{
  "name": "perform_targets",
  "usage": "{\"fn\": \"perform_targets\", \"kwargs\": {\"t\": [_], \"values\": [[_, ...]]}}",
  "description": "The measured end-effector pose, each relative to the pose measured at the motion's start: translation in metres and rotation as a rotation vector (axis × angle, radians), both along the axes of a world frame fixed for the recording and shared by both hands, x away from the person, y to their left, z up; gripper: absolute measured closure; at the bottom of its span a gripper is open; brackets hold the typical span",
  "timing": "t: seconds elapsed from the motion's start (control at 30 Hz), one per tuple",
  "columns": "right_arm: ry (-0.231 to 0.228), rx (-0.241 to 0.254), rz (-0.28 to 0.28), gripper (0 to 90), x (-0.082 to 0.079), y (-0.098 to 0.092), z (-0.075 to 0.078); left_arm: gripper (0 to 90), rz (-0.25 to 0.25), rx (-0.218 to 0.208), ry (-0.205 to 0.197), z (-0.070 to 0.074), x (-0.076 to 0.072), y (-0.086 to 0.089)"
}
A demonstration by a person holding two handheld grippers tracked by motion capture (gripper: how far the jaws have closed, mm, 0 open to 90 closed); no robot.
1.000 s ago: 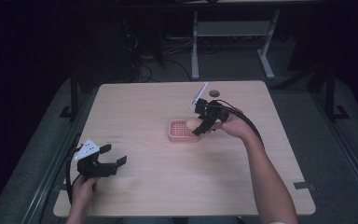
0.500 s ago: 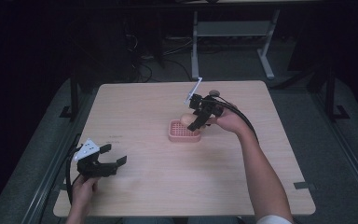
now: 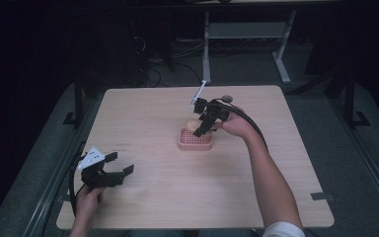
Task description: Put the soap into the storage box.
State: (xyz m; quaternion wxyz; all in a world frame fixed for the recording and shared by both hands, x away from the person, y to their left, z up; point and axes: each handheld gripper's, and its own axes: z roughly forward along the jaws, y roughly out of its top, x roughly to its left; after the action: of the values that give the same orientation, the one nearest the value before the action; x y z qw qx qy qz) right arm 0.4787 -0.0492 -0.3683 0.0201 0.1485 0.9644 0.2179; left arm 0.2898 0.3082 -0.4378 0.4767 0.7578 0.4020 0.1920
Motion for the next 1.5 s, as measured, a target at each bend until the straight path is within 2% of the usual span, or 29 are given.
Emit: {"fn": "perform_targets", "kwargs": {"t": [0.1,0.43,0.73,1.03,1.5], "values": [[0.007,-0.042,0.001,31.8,0.003,0.006,-0.011,14.2,-0.001,-0.005,-0.001,0.000,-0.001,0.000],[0.046,-0.029,-0.027,31.8,0.011,0.008,-0.030,14.3,0.004,-0.011,0.001,0.000,-0.001,0.000],[0.058,-0.030,-0.032,31.7,0.015,0.012,-0.037,14.3,-0.001,-0.007,0.001,0.000,-0.001,0.000],[0.077,-0.059,-0.027,31.6,0.017,0.017,-0.049,14.2,0.006,-0.018,0.003,-0.001,-0.001,0.000],[0.081,-0.054,-0.032,31.5,0.018,0.017,-0.052,14.2,0.004,-0.016,0.002,0.000,-0.001,0.000]]}}
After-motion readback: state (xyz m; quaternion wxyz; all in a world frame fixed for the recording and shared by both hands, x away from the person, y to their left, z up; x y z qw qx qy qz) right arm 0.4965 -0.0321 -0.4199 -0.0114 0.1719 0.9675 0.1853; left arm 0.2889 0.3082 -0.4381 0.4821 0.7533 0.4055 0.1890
